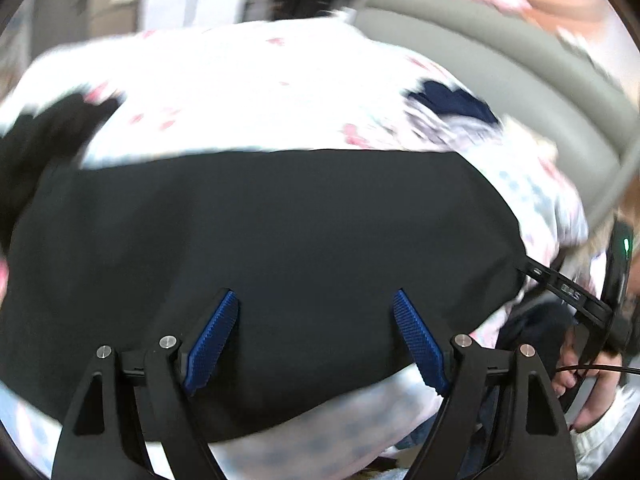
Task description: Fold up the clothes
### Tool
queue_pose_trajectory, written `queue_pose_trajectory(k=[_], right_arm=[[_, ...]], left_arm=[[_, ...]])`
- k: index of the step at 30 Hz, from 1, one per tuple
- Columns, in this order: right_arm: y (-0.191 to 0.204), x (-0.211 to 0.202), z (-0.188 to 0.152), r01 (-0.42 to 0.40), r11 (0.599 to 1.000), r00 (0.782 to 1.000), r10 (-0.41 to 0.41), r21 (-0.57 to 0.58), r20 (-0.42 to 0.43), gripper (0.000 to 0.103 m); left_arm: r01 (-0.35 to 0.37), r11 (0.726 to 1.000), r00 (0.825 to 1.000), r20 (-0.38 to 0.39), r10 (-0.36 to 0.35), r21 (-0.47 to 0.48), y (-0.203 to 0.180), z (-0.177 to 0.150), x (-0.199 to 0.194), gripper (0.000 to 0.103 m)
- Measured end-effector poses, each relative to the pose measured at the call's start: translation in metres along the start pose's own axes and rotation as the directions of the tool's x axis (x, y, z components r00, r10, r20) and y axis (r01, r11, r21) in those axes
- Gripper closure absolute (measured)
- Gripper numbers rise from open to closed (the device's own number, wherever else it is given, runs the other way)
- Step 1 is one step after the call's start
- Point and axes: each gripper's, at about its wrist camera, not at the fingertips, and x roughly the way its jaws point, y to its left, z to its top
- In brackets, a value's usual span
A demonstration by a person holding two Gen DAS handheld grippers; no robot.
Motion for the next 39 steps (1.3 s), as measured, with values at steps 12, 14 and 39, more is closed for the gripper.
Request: queue_pose_trajectory(k=[12, 14, 39], right_arm=[[-0.002, 0.033, -0.004, -0.008, 1.0, 0.997, 0.006, -0.021, -0.081, 0.063], [-0.005, 0.034, -0.005, -0.016, 1.0, 0.996, 0.016, -0.007, -0.089, 0.063], [-0.017, 0.045, 0.008, -0.004, 1.0, 0.997, 0.005, 0.022, -0.075, 0.057]], left_arm=[[-0.044, 0.936, 0.995, -0.07, 0.073, 0.348, -0.141, 0.039, 0.078, 0.027], [-0.062, 0.94, 0.993, -0.078, 0.094, 0.334, -0.137, 0.036, 0.082, 0.027], [-0.161, 0.961, 0.98, -0.077, 0.182, 0.223, -0.097, 0.019, 0.088, 0.022]])
